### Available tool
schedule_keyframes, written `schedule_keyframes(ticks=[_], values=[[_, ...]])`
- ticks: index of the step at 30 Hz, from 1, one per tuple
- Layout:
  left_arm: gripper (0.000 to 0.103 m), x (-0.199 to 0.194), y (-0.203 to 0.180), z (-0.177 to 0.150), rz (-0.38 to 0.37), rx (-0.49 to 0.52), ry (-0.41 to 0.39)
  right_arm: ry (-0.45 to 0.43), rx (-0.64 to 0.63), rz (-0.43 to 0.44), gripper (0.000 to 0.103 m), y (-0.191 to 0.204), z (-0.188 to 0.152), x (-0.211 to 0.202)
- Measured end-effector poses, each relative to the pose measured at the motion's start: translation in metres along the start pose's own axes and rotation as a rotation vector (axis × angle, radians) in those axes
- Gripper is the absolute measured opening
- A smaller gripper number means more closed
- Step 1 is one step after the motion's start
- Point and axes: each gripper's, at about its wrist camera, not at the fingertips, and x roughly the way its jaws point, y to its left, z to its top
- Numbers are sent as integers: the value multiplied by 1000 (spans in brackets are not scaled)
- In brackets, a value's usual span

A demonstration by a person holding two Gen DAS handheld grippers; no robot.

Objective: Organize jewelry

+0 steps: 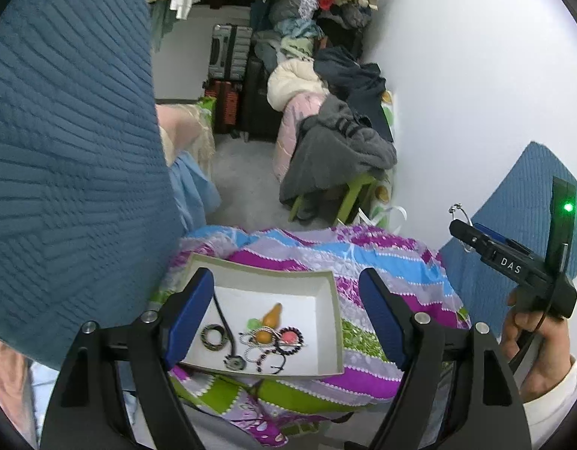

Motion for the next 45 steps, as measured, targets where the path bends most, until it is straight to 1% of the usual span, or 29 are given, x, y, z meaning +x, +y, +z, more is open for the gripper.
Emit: schedule_keyframes(ticks=[2,3,8,13,17,19,28,34,37,40,42,44,45], values=[[80,-6,6,0,5,8,-15,8,-11,28,67,15,1,8],[80,-9,9,-1,21,13,-24,16,-15,39,67,21,1,12],[80,-15,21,-9,58,13,-39,113,-65,97,67,62,-16,52],[80,-14,44,-16,70,-37,-22,184,-102,131,67,96,-45,90],[80,-6,55,-24,84,-53,7,258,-102,141,67,110,-67,122],[80,0,59,-28,89,-58,25,298,-124,148,67,120,-81,134],[80,14,80,-45,105,-106,72,437,-195,152,67,140,-131,169],[80,16,85,-55,120,-132,102,479,-201,134,67,138,-143,182],[80,13,84,-54,130,-132,101,478,-215,114,68,137,-141,182],[80,10,83,-52,127,-142,96,463,-197,121,74,132,-134,175],[80,7,80,-50,125,-142,87,433,-195,116,92,129,-124,164],[80,4,75,-46,128,-134,78,405,-192,126,96,127,-113,153],[80,1,73,-44,130,-128,75,390,-190,129,97,125,-107,146]])
